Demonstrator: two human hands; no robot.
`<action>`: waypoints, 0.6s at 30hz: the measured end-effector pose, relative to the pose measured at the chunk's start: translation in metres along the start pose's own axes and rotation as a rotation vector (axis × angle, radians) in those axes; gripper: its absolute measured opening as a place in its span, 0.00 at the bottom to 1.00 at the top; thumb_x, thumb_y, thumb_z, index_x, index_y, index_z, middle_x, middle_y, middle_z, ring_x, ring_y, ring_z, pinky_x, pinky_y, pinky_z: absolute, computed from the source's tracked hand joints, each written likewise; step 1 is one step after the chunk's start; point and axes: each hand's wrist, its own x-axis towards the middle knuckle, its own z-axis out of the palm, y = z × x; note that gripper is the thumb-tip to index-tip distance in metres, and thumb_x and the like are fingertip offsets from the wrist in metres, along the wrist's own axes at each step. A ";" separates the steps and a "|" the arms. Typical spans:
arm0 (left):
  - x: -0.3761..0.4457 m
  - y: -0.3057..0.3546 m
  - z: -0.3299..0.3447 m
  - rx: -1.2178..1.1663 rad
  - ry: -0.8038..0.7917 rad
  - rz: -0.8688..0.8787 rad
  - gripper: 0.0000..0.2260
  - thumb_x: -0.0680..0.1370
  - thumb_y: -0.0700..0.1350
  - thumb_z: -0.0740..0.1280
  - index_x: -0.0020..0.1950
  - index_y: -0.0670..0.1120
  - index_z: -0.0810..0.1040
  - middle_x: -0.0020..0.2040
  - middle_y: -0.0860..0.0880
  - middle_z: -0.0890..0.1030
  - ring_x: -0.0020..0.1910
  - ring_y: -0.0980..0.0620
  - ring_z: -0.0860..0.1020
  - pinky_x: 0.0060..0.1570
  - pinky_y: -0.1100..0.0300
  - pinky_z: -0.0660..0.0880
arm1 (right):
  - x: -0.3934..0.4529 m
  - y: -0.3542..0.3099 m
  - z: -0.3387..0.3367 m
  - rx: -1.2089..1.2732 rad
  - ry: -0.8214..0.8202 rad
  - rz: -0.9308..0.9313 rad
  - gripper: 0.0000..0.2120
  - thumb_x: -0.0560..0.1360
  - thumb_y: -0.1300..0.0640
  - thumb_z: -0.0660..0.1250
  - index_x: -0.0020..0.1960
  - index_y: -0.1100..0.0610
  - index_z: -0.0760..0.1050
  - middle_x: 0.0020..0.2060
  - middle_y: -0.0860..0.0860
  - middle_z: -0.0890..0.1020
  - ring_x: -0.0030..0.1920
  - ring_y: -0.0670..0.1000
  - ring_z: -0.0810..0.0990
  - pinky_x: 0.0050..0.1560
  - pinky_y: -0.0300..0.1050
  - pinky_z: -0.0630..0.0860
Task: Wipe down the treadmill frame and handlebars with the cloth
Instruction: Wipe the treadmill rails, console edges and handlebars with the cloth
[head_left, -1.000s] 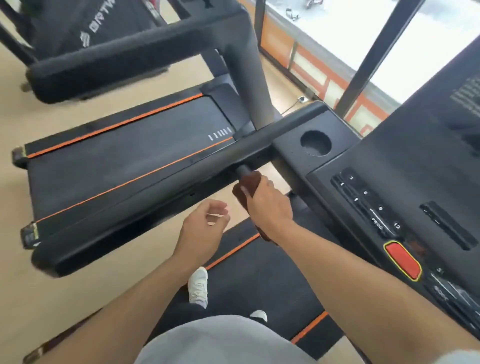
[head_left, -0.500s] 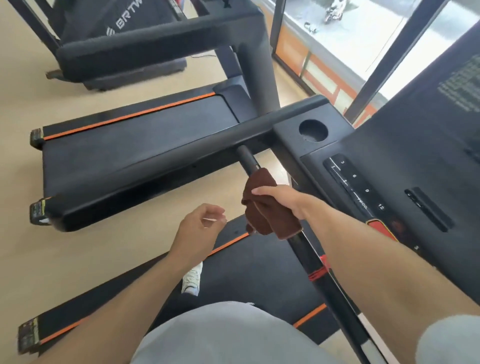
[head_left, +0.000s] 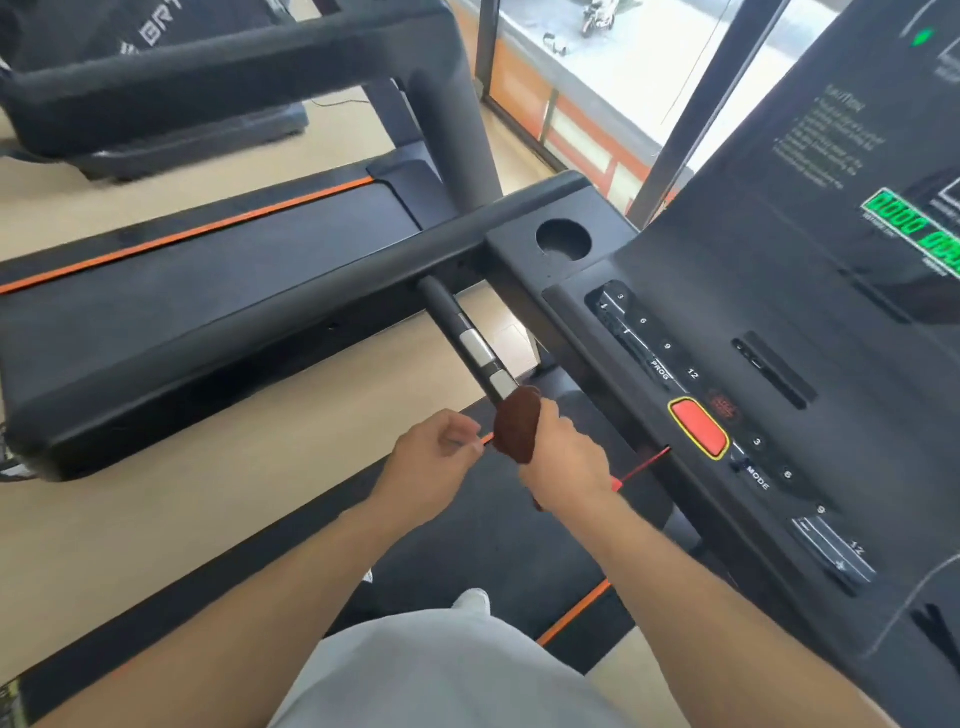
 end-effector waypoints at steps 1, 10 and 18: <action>0.003 -0.003 -0.001 -0.008 0.012 -0.016 0.05 0.79 0.47 0.70 0.53 0.55 0.80 0.50 0.59 0.83 0.50 0.59 0.81 0.51 0.62 0.75 | -0.007 -0.002 0.006 -0.100 0.062 0.002 0.33 0.75 0.56 0.70 0.75 0.57 0.59 0.59 0.55 0.78 0.55 0.58 0.82 0.47 0.52 0.76; 0.039 -0.005 -0.032 0.009 0.078 -0.050 0.06 0.80 0.46 0.69 0.56 0.54 0.79 0.52 0.60 0.82 0.52 0.60 0.80 0.49 0.67 0.73 | 0.027 -0.038 0.017 -0.270 0.250 -0.195 0.39 0.78 0.59 0.64 0.82 0.63 0.48 0.71 0.61 0.71 0.63 0.58 0.76 0.55 0.52 0.77; 0.059 -0.015 -0.091 0.091 0.128 0.002 0.09 0.80 0.46 0.68 0.60 0.55 0.78 0.58 0.62 0.80 0.60 0.62 0.76 0.61 0.62 0.74 | 0.121 -0.123 -0.018 0.042 0.225 -0.133 0.34 0.82 0.46 0.62 0.80 0.60 0.53 0.62 0.56 0.75 0.58 0.59 0.79 0.48 0.55 0.77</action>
